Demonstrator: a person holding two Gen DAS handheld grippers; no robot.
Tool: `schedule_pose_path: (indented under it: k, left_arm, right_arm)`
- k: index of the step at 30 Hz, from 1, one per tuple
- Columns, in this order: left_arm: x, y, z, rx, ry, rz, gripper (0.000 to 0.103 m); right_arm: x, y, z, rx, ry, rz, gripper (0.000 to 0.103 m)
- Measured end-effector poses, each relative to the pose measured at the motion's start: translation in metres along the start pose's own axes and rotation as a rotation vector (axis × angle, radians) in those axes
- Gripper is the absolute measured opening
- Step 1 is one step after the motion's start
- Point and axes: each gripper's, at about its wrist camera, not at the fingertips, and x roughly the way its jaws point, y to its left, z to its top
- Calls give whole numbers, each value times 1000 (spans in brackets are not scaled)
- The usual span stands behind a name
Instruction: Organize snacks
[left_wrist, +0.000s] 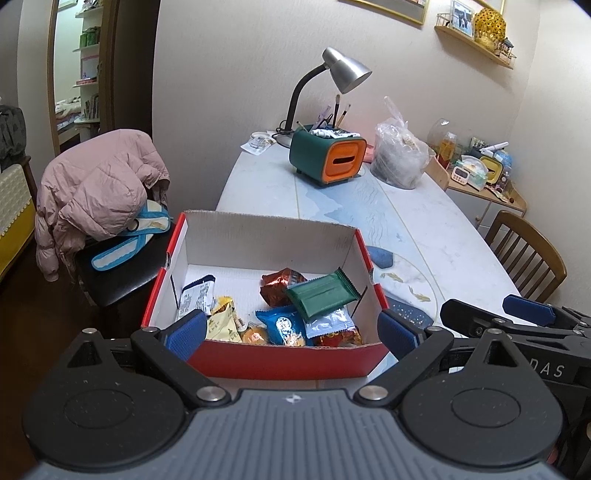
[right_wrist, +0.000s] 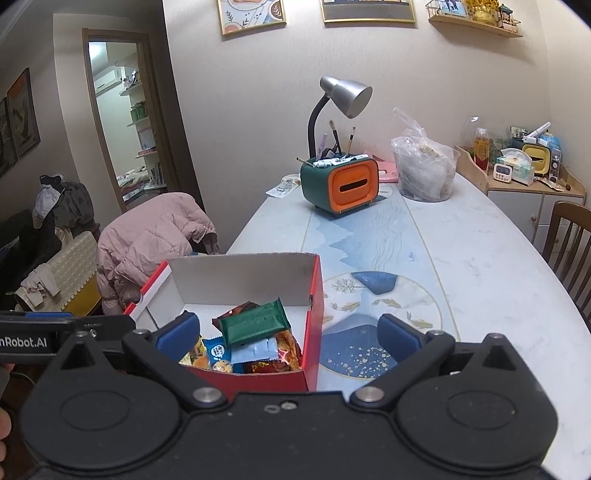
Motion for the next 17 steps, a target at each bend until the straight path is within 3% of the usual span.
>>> schedule_pose_path:
  k: [17]
  left_arm:
    - [1, -20, -3, -13, 6, 28, 100]
  right_arm:
    - [1, -19, -1, -2, 18, 30, 103]
